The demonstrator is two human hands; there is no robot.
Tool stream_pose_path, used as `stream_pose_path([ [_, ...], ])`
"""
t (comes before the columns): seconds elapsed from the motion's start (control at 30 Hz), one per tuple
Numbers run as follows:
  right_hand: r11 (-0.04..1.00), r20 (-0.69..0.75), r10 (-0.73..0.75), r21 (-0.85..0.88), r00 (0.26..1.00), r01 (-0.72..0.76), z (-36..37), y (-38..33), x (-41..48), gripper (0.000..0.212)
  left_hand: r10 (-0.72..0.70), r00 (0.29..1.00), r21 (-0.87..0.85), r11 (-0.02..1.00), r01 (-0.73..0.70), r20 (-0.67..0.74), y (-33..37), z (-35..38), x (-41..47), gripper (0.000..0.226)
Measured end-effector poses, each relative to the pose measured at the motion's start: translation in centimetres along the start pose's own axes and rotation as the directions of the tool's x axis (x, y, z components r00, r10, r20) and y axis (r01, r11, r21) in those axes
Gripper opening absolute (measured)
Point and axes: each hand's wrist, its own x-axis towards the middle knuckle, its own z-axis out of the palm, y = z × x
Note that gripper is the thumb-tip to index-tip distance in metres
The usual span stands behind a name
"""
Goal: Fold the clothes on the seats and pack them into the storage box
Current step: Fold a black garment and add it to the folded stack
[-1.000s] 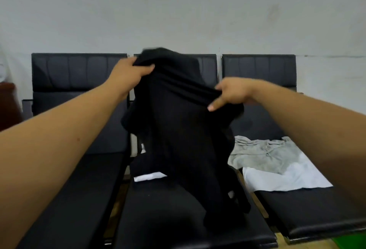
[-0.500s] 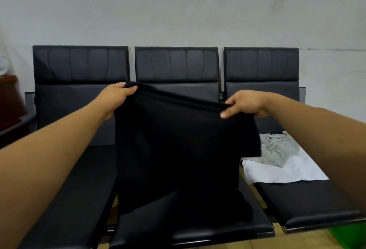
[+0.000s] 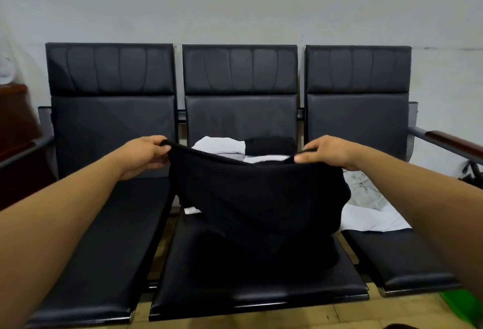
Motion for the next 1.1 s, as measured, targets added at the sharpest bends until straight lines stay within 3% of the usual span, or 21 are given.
stream_pose_path([
  [0.1, 0.889, 0.118, 0.117, -0.456, 0.986, -0.051, 0.3, 0.1, 0.8, 0.016, -0.046, 0.989, -0.181, 0.983, 0.020, -0.143, -0.3, 1.0, 1.0, 0.024],
  [0.17, 0.813, 0.003, 0.133, -0.572, 0.991, -0.108, 0.4, 0.6, 1.9, 0.016, -0.055, 0.973, -0.100, 0.994, 0.033, -0.225, -0.7, 1.4, 1.7, 0.020],
  [0.27, 0.884, -0.325, 0.040, -0.430, 0.945, -0.186, 0.0, 0.8, 3.3, 0.011, -0.022, 0.938, 0.022, 0.999, 0.032, -0.346, 0.0, 1.2, 2.9, 0.021],
  [0.4, 0.982, -0.710, -0.097, -0.181, 0.698, -0.047, -3.1, -3.3, 4.0, 0.008, 0.149, 0.822, 0.043, 0.988, -0.151, -0.550, 4.9, 0.1, 4.5, 0.021],
  [0.5, 0.984, -0.835, -0.179, -0.142, 0.520, 0.110, -6.7, -7.0, 3.6, 0.018, 0.287, 0.697, 0.160, 0.957, -0.244, -0.657, 9.6, -1.2, 4.9, 0.023],
  [0.57, 0.984, -0.859, -0.162, -0.102, 0.485, 0.148, -8.8, -8.5, 3.6, 0.021, 0.329, 0.661, 0.174, 0.941, -0.290, -0.675, 11.7, -2.3, 5.1, 0.023],
  [0.63, 0.986, -0.838, -0.167, -0.128, 0.520, 0.110, -9.9, -9.0, 3.6, 0.019, 0.361, 0.654, 0.191, 0.929, -0.318, -0.665, 12.7, -3.0, 4.7, 0.026],
  [0.67, 0.982, -0.801, -0.179, -0.176, 0.571, 0.060, -10.1, -8.8, 3.6, 0.018, 0.362, 0.671, 0.195, 0.929, -0.314, -0.647, 12.8, -3.2, 4.5, 0.027],
  [0.8, 0.941, -0.506, -0.037, -0.308, 0.862, -0.141, -8.3, -7.4, 3.1, 0.019, 0.429, 0.780, 0.186, 0.903, -0.389, -0.456, 13.1, -1.9, 2.7, 0.022],
  [0.87, 0.920, -0.275, -0.009, -0.379, 0.961, -0.099, -5.9, -8.0, 2.5, 0.037, 0.463, 0.840, 0.186, 0.886, -0.425, -0.284, 13.2, -0.7, 1.8, 0.020],
  [0.9, 0.930, -0.168, -0.067, -0.367, 0.983, 0.001, -4.3, -8.7, 2.3, 0.056, 0.464, 0.868, 0.187, 0.881, -0.434, -0.176, 13.4, 0.1, 1.3, 0.020],
  [0.97, 0.980, -0.018, -0.193, -0.047, 0.981, 0.192, -0.4, -10.5, 2.0, 0.096, 0.445, 0.894, 0.216, 0.869, -0.445, 0.049, 13.6, 1.8, 0.6, 0.022],
  [1.0, 0.962, 0.030, -0.244, 0.137, 0.969, 0.238, 1.6, -11.3, 2.0, 0.102, 0.429, 0.892, 0.234, 0.861, -0.451, 0.141, 13.6, 2.6, 0.4, 0.021],
  [1.03, 0.925, 0.066, -0.290, 0.274, 0.955, 0.262, 3.4, -11.9, 2.1, 0.098, 0.411, 0.888, 0.245, 0.857, -0.453, 0.205, 13.5, 3.3, 0.4, 0.019],
  [1.1, 0.881, 0.068, -0.310, 0.395, 0.948, 0.260, 5.7, -12.7, 2.7, 0.066, 0.379, 0.893, 0.252, 0.864, -0.436, 0.243, 12.9, 4.4, 0.6, 0.019],
])
